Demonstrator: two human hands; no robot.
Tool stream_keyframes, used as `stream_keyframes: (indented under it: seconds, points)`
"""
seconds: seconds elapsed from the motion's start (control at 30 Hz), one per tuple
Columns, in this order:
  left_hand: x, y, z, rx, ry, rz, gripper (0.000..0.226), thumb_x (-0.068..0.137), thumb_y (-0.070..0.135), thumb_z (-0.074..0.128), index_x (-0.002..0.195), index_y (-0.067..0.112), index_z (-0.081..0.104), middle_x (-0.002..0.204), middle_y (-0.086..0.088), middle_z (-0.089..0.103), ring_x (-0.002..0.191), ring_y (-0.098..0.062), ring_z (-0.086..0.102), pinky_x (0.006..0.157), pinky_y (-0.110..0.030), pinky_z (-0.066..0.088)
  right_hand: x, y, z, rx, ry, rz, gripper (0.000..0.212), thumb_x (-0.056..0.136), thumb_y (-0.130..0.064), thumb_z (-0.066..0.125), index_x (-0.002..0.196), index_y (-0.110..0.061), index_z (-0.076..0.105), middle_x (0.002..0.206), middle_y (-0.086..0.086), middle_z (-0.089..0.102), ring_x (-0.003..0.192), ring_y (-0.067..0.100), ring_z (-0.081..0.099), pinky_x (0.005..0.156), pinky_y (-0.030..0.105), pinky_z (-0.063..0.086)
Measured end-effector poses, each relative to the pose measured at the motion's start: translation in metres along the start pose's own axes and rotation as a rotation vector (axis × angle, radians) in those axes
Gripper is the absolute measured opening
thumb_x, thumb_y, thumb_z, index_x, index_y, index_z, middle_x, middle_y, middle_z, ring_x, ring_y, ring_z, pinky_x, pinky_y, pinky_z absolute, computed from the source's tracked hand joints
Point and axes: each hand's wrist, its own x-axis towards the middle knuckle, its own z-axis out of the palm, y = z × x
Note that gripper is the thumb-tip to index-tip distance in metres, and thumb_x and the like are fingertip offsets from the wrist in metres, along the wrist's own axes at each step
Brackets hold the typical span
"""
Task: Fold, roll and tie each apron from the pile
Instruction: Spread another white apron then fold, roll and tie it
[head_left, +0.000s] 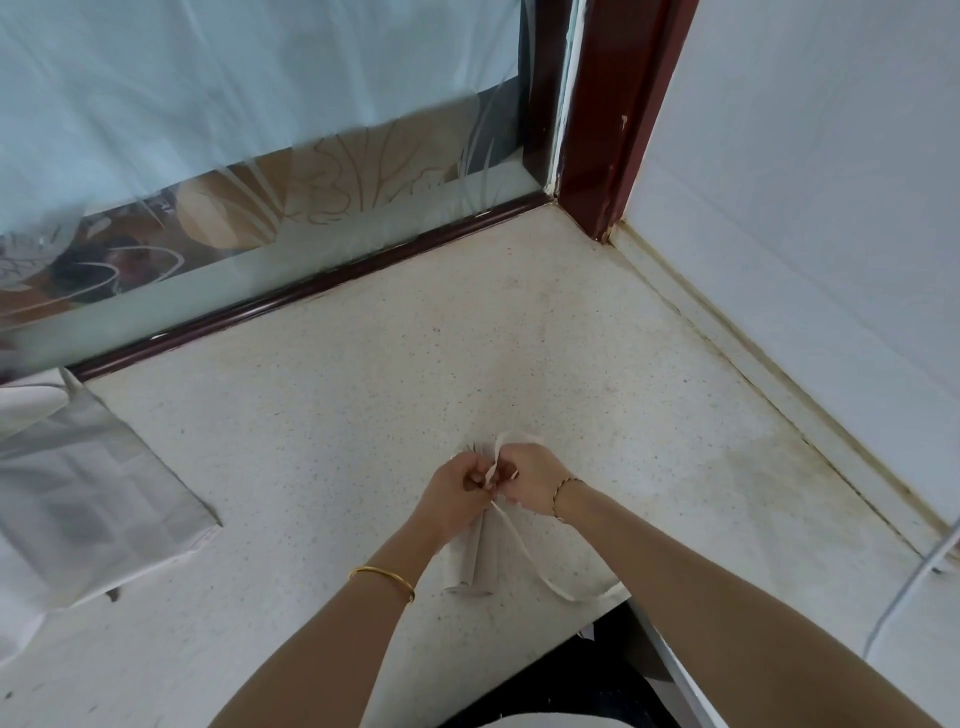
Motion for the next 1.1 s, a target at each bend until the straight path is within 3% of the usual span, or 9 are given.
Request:
stream_keyframes:
  seconds: [0.1, 0.2, 0.33, 0.47, 0.63, 0.77, 0.83, 0.97, 1.1]
  points:
    - [-0.002, -0.003, 0.0, 0.028, 0.025, 0.047, 0.01, 0.08, 0.003, 0.066, 0.079, 0.01, 0.059, 0.073, 0.003, 0.053, 0.069, -0.01, 0.046, 0.069, -0.022, 0.04, 0.0, 0.004, 0.009, 0.047, 0.041, 0.002, 0.016, 0.086, -0.001, 0.056, 0.098, 0.001, 0.066, 0.093, 0.017, 0.065, 0.076, 0.022, 0.059, 0.061, 0.021, 0.047]
    - [-0.002, -0.004, 0.004, 0.098, 0.081, 0.08, 0.022, 0.08, 0.004, 0.065, 0.072, 0.021, 0.054, 0.072, 0.006, 0.054, 0.068, -0.008, 0.047, 0.066, -0.018, 0.04, 0.004, 0.009, 0.014, 0.093, 0.087, -0.003, 0.014, 0.086, -0.004, 0.06, 0.097, 0.001, 0.067, 0.096, 0.016, 0.068, 0.085, 0.026, 0.064, 0.074, 0.028, 0.053]
    - [-0.001, -0.006, 0.009, 0.266, 0.217, 0.127, 0.019, 0.075, -0.005, 0.057, 0.073, 0.014, 0.058, 0.076, 0.002, 0.056, 0.071, -0.011, 0.051, 0.06, -0.016, 0.04, 0.006, 0.01, 0.015, 0.105, 0.083, 0.028, 0.011, 0.083, -0.008, 0.063, 0.074, -0.013, 0.058, 0.077, 0.001, 0.057, 0.075, 0.014, 0.052, 0.06, 0.015, 0.041]
    - [0.0, -0.012, 0.016, 0.332, 0.261, 0.162, 0.017, 0.077, -0.007, 0.052, 0.077, 0.009, 0.058, 0.088, 0.002, 0.05, 0.08, -0.015, 0.049, 0.067, -0.02, 0.044, 0.009, 0.012, 0.016, 0.15, 0.081, 0.073, 0.022, 0.082, -0.008, 0.06, 0.063, -0.016, 0.052, 0.071, 0.001, 0.056, 0.068, 0.016, 0.054, 0.063, 0.026, 0.047]
    - [-0.002, -0.01, 0.017, 0.191, 0.279, 0.158, 0.014, 0.086, -0.008, 0.043, 0.082, -0.004, 0.055, 0.089, 0.001, 0.046, 0.074, -0.004, 0.048, 0.059, -0.017, 0.048, 0.008, 0.012, 0.014, 0.304, 0.078, 0.028, 0.005, 0.092, -0.008, 0.054, 0.09, -0.011, 0.056, 0.071, -0.001, 0.058, 0.057, 0.007, 0.056, 0.047, 0.011, 0.043]
    - [-0.002, -0.009, 0.015, 0.19, 0.278, 0.178, 0.013, 0.085, -0.009, 0.047, 0.08, 0.001, 0.054, 0.088, 0.003, 0.046, 0.074, -0.003, 0.048, 0.06, -0.016, 0.048, 0.009, 0.016, 0.016, 0.307, 0.064, -0.009, 0.015, 0.089, -0.002, 0.054, 0.102, -0.004, 0.062, 0.075, 0.0, 0.058, 0.066, 0.013, 0.058, 0.061, 0.02, 0.053]
    - [-0.003, -0.009, 0.013, 0.202, 0.275, 0.195, 0.014, 0.081, -0.011, 0.052, 0.078, 0.002, 0.055, 0.087, 0.003, 0.047, 0.076, -0.008, 0.047, 0.064, -0.013, 0.045, 0.01, 0.021, 0.017, 0.266, 0.067, -0.017, 0.016, 0.087, -0.004, 0.058, 0.101, -0.004, 0.065, 0.08, 0.004, 0.06, 0.073, 0.017, 0.06, 0.07, 0.026, 0.055]
    - [-0.005, -0.008, 0.011, 0.156, 0.263, 0.189, 0.01, 0.079, -0.01, 0.058, 0.078, 0.0, 0.058, 0.084, -0.005, 0.053, 0.072, -0.007, 0.047, 0.063, -0.009, 0.042, 0.012, 0.026, 0.018, 0.303, 0.074, 0.002, 0.014, 0.084, -0.004, 0.066, 0.097, -0.001, 0.068, 0.083, 0.005, 0.064, 0.07, 0.009, 0.059, 0.059, 0.008, 0.044]
    - [-0.009, -0.014, 0.004, 0.071, 0.305, 0.166, 0.017, 0.077, 0.0, 0.068, 0.072, 0.016, 0.067, 0.081, 0.004, 0.062, 0.078, -0.007, 0.056, 0.067, -0.01, 0.042, 0.015, 0.025, 0.015, 0.259, 0.078, 0.011, 0.008, 0.088, -0.009, 0.062, 0.095, -0.005, 0.062, 0.087, 0.008, 0.064, 0.075, 0.015, 0.061, 0.06, 0.013, 0.045]
